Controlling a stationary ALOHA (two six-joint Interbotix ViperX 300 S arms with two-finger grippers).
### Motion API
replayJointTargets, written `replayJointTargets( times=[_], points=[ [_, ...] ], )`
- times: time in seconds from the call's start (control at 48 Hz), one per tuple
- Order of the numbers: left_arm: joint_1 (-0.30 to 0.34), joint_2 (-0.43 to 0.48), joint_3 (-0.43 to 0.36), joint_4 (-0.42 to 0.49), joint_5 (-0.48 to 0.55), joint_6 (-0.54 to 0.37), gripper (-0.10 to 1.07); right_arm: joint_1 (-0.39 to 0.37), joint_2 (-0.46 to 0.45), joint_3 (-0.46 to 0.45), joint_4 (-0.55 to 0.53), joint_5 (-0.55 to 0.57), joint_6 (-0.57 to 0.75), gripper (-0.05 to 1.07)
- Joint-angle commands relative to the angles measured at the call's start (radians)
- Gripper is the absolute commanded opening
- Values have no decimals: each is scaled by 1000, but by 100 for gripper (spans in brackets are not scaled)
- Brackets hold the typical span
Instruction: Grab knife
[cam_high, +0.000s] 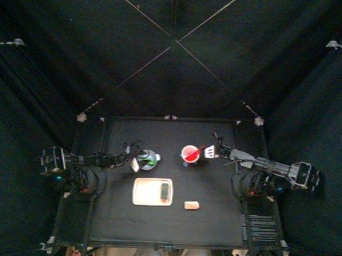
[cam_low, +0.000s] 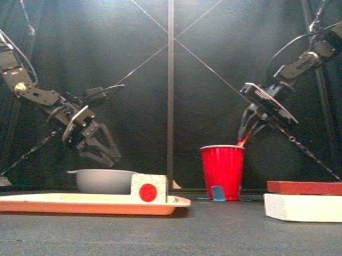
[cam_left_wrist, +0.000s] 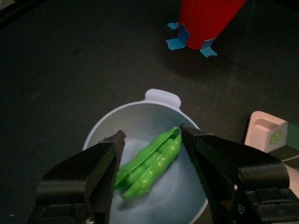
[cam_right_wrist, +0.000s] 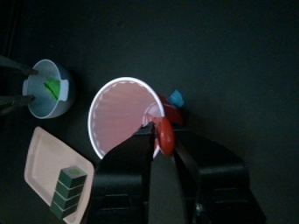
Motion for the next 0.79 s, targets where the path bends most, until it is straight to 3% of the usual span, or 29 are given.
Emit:
replayJointTargets(
  times=[0.0, 0.333, 0.562, 0.771],
  points=[
    [2, -3, -18, 0, -3, 3, 90, 3, -15, -15, 2, -8, 2, 55],
    [2, -3, -17, 0, -3, 3, 90, 2, -75, -12, -21, -8, 0, 43],
    [2, -2, -17, 0, -3, 3, 90, 2, -149, -3, -44, -5, 3, 42],
    [-2, -3, -20, 0, -3, 3, 90, 2, -149, 18, -44, -3, 5, 42]
  ],
)
